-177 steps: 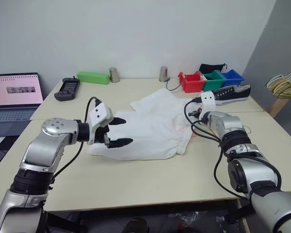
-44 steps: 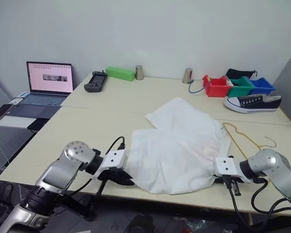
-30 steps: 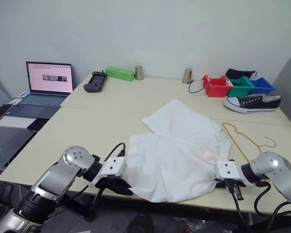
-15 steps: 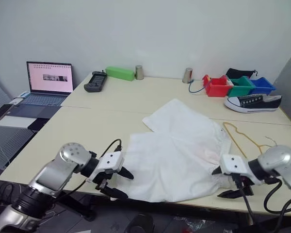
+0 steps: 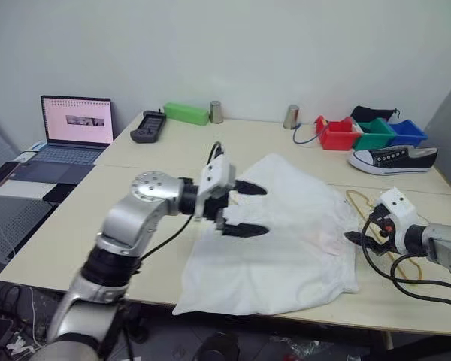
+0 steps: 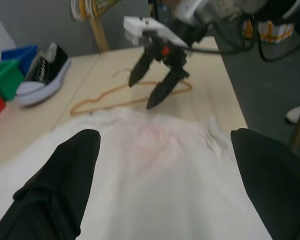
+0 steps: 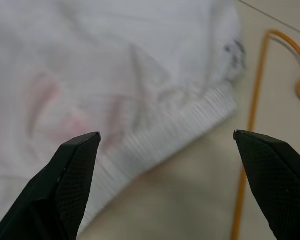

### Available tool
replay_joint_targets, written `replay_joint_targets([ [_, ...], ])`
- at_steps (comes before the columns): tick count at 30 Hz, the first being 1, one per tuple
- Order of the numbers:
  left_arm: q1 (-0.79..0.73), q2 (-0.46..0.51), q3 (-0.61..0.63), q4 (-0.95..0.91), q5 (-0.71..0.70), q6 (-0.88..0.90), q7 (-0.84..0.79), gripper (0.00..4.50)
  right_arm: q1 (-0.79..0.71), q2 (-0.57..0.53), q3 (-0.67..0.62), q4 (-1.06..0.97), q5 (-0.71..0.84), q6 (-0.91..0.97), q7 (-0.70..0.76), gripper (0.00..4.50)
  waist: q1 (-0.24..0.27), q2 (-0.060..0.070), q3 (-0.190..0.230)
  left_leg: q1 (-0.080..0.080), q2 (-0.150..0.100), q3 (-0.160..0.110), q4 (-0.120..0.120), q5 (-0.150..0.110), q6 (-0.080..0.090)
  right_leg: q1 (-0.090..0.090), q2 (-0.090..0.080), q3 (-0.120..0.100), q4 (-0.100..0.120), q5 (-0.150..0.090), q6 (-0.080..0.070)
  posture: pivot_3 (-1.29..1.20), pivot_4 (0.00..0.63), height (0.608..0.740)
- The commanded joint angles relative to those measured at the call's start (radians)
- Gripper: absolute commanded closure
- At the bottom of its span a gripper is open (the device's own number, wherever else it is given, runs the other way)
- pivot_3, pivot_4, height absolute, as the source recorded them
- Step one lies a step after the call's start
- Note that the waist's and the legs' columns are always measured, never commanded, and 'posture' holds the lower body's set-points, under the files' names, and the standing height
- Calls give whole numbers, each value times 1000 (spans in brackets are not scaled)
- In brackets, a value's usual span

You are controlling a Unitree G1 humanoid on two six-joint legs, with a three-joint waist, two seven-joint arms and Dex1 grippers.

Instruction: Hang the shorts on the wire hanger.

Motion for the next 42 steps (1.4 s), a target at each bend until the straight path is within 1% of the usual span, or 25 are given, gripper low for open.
replay_joint_targets([
  [1, -18, -47, -40, 18, 28, -41, 43, 52, -1, 4, -74, 29, -35, 26, -98, 0, -12, 1, -1, 0, 0, 0, 0, 0, 0, 0, 0, 0, 0, 0, 0, 298, 0, 740],
  [6, -17, -76, -97, 84, 71, -120, 26, 52, 5, 0, -94, 92, -35, 46, -136, 0, -45, 2, -1, 2, 0, 0, 0, 0, 0, 1, 5, 0, 0, 2, -3, 293, 0, 740],
  [10, -54, -147, -115, 185, 107, -180, 58, 52, -18, -5, -76, 182, -52, 11, -157, 0, -68, 2, -1, 4, 1, -1, 0, 0, 0, 4, 8, -1, 0, 2, -5, 295, 0, 740],
  [14, -72, -194, -122, 212, 115, -192, 67, 52, -53, 4, -53, 269, -55, -23, -162, 0, -93, 2, -1, 6, 1, -1, 0, 0, 0, 6, 8, 0, 0, 2, -5, 296, 0, 740],
  [17, -71, -198, -131, 204, 123, -196, 63, 52, -73, 11, -22, 324, -59, -39, -148, 0, -111, 2, -1, 7, 1, -1, 0, 0, 0, 6, 8, 0, 0, 1, -5, 299, 0, 740],
  [23, -59, -167, -120, 187, 120, -183, 51, 52, -96, 34, -30, 382, -3, 17, -98, 0, -136, 2, -1, 15, 2, -2, -3, 0, 1, 13, 8, 0, 0, 0, -7, 310, 0, 740],
  [26, -53, -154, -123, 179, 121, -181, 52, 52, -98, 36, -26, 399, 25, 35, -67, 0, -146, 2, -1, 16, 2, -2, -3, 0, 1, 13, 8, 0, 0, 0, -7, 313, 0, 740],
  [30, -56, -152, -124, 177, 120, -178, 57, 0, -120, 40, -31, 455, 44, 48, -54, 562, -153, 2, -1, 16, 2, -3, -3, 0, 1, 14, 8, -1, 0, 0, -7, 324, 0, 740],
  [34, -62, -153, -121, 186, 126, -186, 65, 0, -135, 31, -9, 497, 32, 17, -39, 1554, -155, 1, -2, 16, 2, -3, -3, 0, 1, 14, 8, -1, 0, 0, -7, 335, 0, 740],
  [35, -63, -153, -121, 188, 127, -188, 66, 0, -135, 29, -1, 502, 27, 2, -36, 1711, -155, 1, -2, 16, 2, -3, -3, 0, 1, 14, 8, -1, 0, 0, -7, 339, 0, 740],
  [36, -64, -153, -120, 190, 128, -189, 66, 0, -135, 29, 4, 508, 24, -8, -35, 2011, -154, 1, -2, 16, 2, -3, -3, 0, 1, 14, 8, -1, 0, 0, -7, 343, 0, 740],
  [38, -66, -152, -120, 192, 130, -189, 68, 0, -131, 31, 8, 519, 22, -18, -33, 2433, -154, 1, -2, 16, 2, -3, -3, 0, 1, 14, 8, -1, 0, 0, -7, 349, 0, 740],
  [39, -66, -150, -119, 192, 131, -189, 69, 0, -126, 31, 15, 522, 18, -26, -32, 2757, -155, 1, -2, 16, 2, -3, -3, 0, 1, 14, 8, -1, 0, 0, -7, 351, 0, 740],
  [42, -61, -147, -116, 191, 135, -192, 74, 0, -123, 33, 18, 534, 12, -41, -37, 3399, -155, 1, -2, 16, 3, -3, -3, 0, 1, 14, 8, -1, 0, 0, -7, 354, 0, 740],
])
